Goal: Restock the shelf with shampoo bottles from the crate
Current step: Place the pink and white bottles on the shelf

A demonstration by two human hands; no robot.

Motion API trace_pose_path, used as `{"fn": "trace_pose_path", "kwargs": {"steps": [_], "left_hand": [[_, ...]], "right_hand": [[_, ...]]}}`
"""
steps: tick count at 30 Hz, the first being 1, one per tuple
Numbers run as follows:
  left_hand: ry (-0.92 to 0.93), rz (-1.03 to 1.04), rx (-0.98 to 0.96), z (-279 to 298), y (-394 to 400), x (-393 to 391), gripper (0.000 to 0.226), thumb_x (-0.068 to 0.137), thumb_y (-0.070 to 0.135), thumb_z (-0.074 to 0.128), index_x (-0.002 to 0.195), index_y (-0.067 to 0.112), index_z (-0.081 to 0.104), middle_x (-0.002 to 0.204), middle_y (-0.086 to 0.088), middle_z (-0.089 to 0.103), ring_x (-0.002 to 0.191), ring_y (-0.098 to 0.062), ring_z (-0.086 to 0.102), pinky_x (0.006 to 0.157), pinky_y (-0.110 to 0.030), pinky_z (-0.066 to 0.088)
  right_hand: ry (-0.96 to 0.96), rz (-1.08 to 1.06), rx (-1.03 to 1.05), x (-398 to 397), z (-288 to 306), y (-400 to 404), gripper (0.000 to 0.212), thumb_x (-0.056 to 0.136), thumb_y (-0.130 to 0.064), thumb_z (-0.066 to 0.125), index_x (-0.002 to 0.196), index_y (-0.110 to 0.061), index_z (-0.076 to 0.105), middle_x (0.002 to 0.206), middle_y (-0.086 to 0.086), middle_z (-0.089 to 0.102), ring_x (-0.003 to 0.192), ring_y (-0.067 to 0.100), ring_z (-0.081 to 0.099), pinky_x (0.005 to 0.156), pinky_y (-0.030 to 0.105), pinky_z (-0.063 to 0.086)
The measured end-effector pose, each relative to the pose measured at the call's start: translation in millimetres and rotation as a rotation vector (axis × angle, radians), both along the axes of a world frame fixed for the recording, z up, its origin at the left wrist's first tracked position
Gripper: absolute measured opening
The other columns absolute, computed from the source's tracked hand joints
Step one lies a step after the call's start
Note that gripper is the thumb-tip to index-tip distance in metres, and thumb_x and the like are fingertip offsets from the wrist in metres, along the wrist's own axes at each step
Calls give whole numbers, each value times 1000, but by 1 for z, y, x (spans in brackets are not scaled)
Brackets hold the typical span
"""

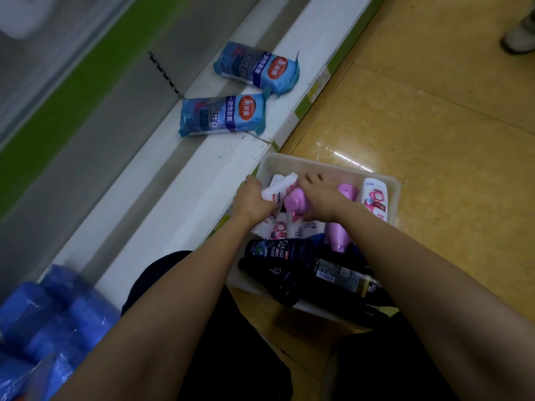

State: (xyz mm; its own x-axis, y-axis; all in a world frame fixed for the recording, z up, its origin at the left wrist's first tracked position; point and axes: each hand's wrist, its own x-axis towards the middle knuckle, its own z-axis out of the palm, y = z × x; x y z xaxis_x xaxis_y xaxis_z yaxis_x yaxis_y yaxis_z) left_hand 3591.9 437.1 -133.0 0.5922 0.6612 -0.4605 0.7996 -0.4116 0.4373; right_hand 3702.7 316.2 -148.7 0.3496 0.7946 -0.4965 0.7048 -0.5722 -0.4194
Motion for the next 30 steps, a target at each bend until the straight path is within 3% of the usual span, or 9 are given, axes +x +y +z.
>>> {"fn": "trace_pose_path", "kwargs": {"steps": [2,4,6,9,13,16,21,24,30], "left_hand": [[-63,87,-24,14,3,4,59,72,24,77,120,5,48,118,-14,60,106,-31,58,86,-38,51],[-104,124,-27,27,5,9,56,73,24,76,120,7,51,118,-12,61,106,-29,58,86,-34,49],[-153,164,-50,42,5,14,53,73,23,75,119,7,55,118,-10,62,106,-27,59,81,-30,46],[-218,187,-122,69,4,14,42,73,20,76,111,7,65,112,-10,67,101,-23,62,74,-26,45],[-293,162,-224,134,-6,11,39,77,13,73,114,7,63,115,-10,66,103,-24,62,83,-32,51],[-330,169,-343,189,-12,10,37,81,9,69,117,5,59,117,-12,63,106,-26,61,89,-37,51],[-386,270,-496,284,-20,-3,23,81,12,70,99,16,56,96,-3,65,89,-21,62,73,-33,47],[-438,318,-586,346,-27,-9,25,82,9,68,103,15,57,87,4,64,81,-15,62,70,-30,50],[-577,418,-621,467,-23,-16,24,83,14,68,105,15,57,96,-4,65,85,-18,64,83,-37,53]], "right_hand": [[297,-340,153,5,16,-1,69,75,-11,74,129,-10,30,120,10,46,111,26,48,80,28,46],[537,-583,239,12,30,-4,62,80,-6,69,122,-11,23,102,4,46,88,16,52,61,18,41],[664,-698,264,15,43,-8,57,84,-8,66,118,-14,21,95,0,46,80,10,48,57,20,40],[772,-750,295,14,70,-11,54,85,-1,61,127,-9,28,102,7,49,89,20,52,60,27,45],[802,-771,366,5,136,-21,33,85,7,52,113,-8,44,83,6,53,76,20,54,61,25,44],[800,-781,361,2,188,-31,35,84,8,52,115,-5,43,87,6,52,82,21,54,68,28,46],[838,-881,394,-11,286,-42,41,88,1,53,123,-5,34,98,7,51,88,21,56,78,33,51],[853,-882,417,-21,345,-45,43,91,-5,52,131,-4,36,104,11,56,98,29,59,90,43,51],[890,-815,438,-28,474,-41,33,92,-6,52,124,-11,45,96,10,63,83,23,64,72,34,55]]}}
